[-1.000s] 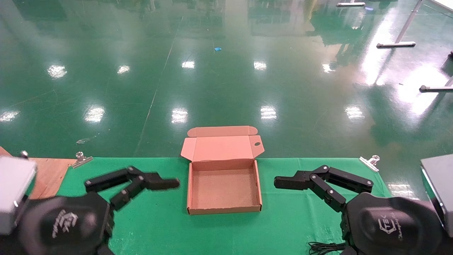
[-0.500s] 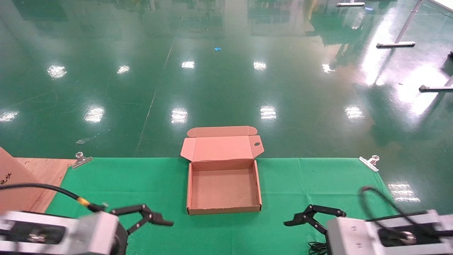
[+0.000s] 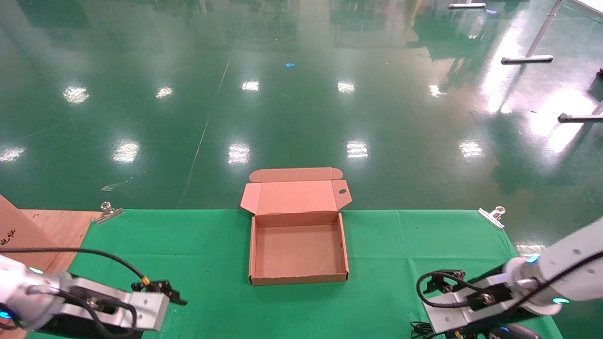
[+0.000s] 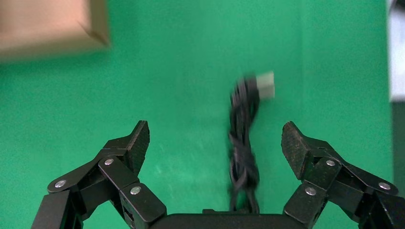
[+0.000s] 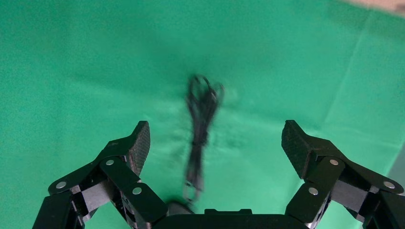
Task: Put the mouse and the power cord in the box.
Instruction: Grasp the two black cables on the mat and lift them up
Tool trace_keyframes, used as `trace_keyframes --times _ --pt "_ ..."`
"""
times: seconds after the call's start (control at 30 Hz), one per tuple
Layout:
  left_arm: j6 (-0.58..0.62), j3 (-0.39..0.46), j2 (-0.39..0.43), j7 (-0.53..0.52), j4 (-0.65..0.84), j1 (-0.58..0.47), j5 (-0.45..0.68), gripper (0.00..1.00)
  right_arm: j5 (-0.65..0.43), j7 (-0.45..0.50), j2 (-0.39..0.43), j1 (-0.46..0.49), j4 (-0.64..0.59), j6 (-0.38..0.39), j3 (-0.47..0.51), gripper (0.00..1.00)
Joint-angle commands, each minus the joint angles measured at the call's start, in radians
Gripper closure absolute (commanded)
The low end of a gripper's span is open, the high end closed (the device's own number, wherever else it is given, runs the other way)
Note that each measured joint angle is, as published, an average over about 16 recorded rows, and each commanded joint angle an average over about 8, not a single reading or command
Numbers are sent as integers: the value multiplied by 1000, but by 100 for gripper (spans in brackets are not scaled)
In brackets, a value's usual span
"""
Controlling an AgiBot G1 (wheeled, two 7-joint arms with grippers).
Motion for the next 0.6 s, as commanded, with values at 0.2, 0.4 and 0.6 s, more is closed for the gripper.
trace_keyframes --times 0.2,0.4,0.6 --pt "-56 56 84 78 161 -10 103 0 -95 -114 -92 15 -196 102 -45 0" --pt "-87 80 138 129 266 -13 139 0 -106 -212 -147 15 -343 158 -58 0" --pt "-108 85 166 167 353 -21 146 0 -114 -290 -179 23 -459 195 -68 0"
